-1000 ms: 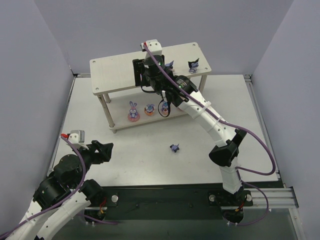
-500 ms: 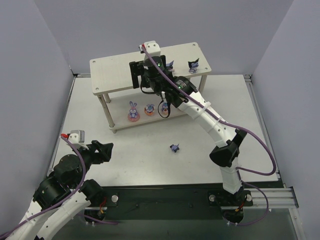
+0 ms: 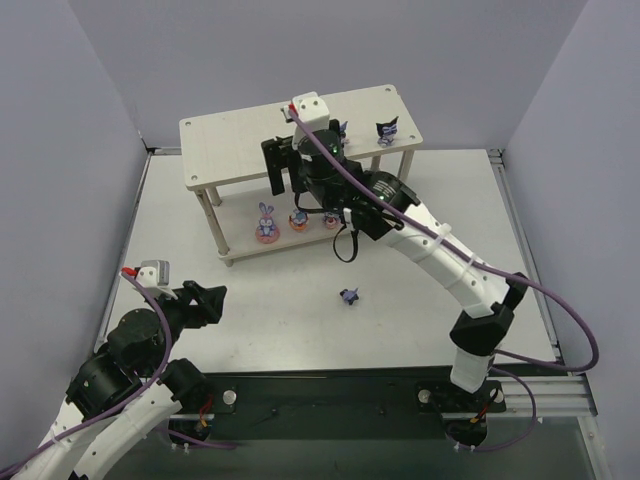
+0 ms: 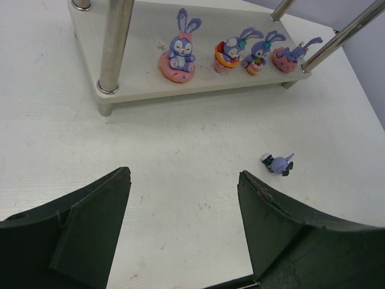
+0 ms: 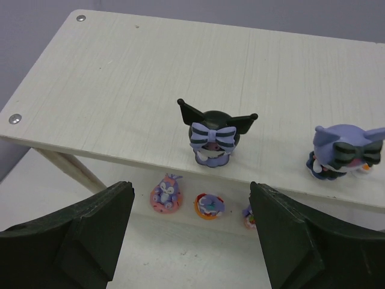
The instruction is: Place and organize the plastic toys onto the shelf
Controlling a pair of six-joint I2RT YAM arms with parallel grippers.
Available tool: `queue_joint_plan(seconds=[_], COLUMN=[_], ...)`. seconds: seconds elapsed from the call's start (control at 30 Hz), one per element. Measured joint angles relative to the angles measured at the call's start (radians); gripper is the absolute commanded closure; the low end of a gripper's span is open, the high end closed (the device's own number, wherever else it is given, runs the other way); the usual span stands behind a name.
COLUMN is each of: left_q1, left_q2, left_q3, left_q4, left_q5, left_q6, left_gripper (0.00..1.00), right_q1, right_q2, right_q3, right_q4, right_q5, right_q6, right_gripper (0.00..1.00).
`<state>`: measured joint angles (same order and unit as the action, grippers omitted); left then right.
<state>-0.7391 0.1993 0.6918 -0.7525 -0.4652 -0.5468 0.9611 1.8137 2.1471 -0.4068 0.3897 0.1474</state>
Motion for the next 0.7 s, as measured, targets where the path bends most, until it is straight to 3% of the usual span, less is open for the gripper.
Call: queue_joint_plan(seconds=[0.2, 0.43, 0.7], left_q1=[0.000, -0.002, -0.004], left_q2=[0.000, 0.014, 0.170], left_q3=[0.000, 0.000, -0.037], left_q4=[0.000, 0.003, 0.108], left_q5=[0.000, 0.023, 0.171], left_q6=[0.000, 0.002, -0.008], left_gripper=[0.18, 0.18, 0.18], right_q1=[0.037, 0.069, 0.063], right_q2=[-0.163, -0.481, -0.730], right_q3=[-0.169, -0.621, -1.031], right_q4=[0.030, 0.042, 0.011], right_q5=[0.041, 0.058, 0.060], right_q6=[0.003, 0.098, 0.271], right_gripper=[0.22, 0.30, 0.26])
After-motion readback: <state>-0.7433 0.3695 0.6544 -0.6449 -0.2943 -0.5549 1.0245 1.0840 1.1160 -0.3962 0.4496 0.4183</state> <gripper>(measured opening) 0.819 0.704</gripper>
